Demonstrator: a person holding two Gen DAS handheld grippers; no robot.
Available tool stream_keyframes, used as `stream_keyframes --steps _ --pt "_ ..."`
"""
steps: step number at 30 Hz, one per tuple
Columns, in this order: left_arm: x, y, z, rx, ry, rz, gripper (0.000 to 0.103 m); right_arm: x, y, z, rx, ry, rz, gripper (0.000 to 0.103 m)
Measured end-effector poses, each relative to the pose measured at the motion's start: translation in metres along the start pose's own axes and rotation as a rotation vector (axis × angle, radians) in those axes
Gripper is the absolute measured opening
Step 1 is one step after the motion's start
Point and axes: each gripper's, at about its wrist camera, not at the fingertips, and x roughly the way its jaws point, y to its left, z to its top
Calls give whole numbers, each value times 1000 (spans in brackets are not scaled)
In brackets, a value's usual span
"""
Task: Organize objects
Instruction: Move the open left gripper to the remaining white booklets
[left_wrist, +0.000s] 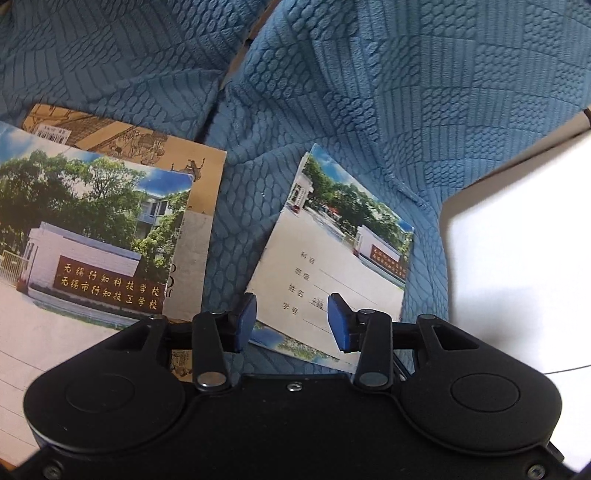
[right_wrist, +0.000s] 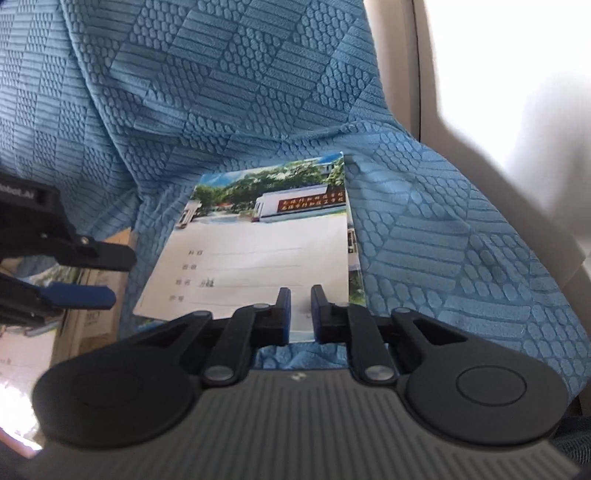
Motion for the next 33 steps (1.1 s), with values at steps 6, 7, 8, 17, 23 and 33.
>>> stream_keyframes --steps 6,7,8,17,23,33 --pt "15 8 3 -86 39 -10 44 2 3 -3 -49 -18 -10 11" --pt "17 10 3 -100 37 -9 44 2 5 -4 -63 -24 -14 11" --pt "18 11 4 -110 33 -5 44 2 6 -5 -73 -28 -16 11" --pt "19 5 6 -67 -23 93 51 2 -4 -4 -23 -31 28 11" --pt "23 2 7 -56 -9 78 54 2 -6 -4 6 -30 44 11" --pt "32 -1 6 -85 21 22 58 0 -13 -4 51 -31 57 11"
